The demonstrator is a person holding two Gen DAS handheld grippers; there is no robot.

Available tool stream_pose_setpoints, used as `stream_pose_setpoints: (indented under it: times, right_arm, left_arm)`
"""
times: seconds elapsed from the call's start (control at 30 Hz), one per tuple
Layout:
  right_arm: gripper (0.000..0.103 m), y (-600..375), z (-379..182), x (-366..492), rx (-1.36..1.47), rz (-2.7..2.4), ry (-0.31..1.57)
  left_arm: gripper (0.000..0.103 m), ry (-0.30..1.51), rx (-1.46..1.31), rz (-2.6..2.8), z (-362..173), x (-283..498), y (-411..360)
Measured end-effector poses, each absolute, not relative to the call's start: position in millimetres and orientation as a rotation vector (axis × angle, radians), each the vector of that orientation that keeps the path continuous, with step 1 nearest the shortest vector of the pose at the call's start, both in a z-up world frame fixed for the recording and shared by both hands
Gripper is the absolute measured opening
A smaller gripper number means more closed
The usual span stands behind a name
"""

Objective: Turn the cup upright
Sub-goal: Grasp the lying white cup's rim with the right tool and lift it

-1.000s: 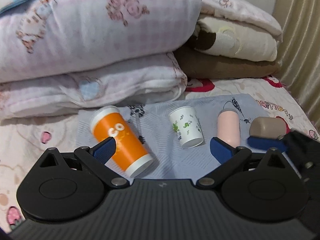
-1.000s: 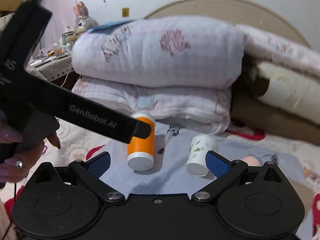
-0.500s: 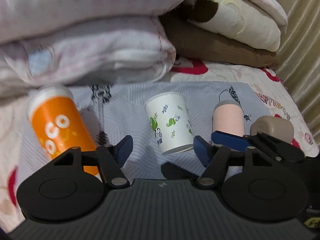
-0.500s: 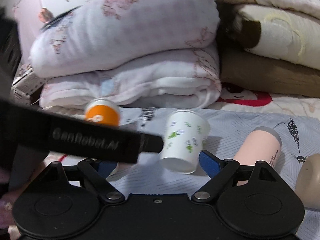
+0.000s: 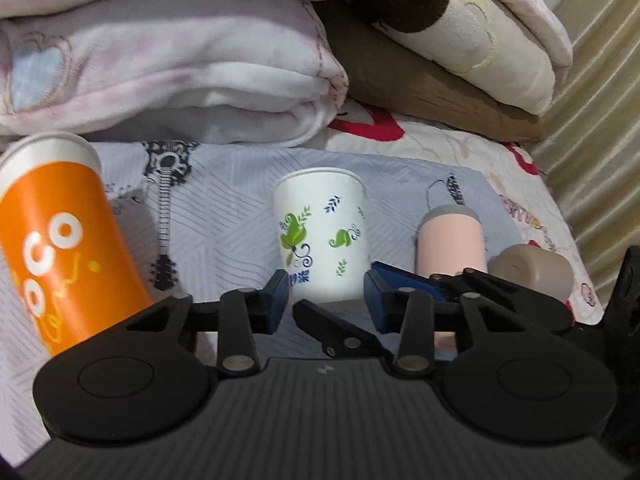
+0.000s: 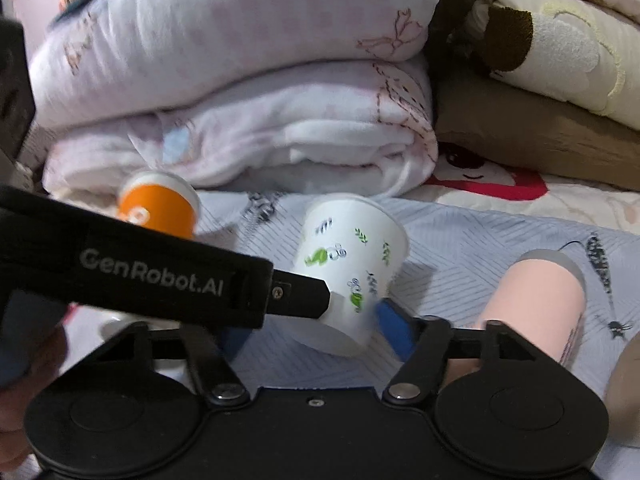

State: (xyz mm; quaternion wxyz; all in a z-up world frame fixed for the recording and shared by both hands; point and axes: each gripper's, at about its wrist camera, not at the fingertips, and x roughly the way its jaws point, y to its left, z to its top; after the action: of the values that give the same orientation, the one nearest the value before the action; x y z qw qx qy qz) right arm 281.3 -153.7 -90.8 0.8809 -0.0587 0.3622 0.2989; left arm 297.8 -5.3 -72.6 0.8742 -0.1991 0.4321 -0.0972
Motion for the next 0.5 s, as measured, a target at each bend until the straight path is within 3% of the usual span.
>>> stream_pose_setpoints:
  times: [0.5]
  right_arm:
    - [0.062, -170, -79, 243, -0.103, 0.636, 0.851]
  left_arm:
    - [0.037, 0.994, -0.464, -0.261, -65, 258, -12]
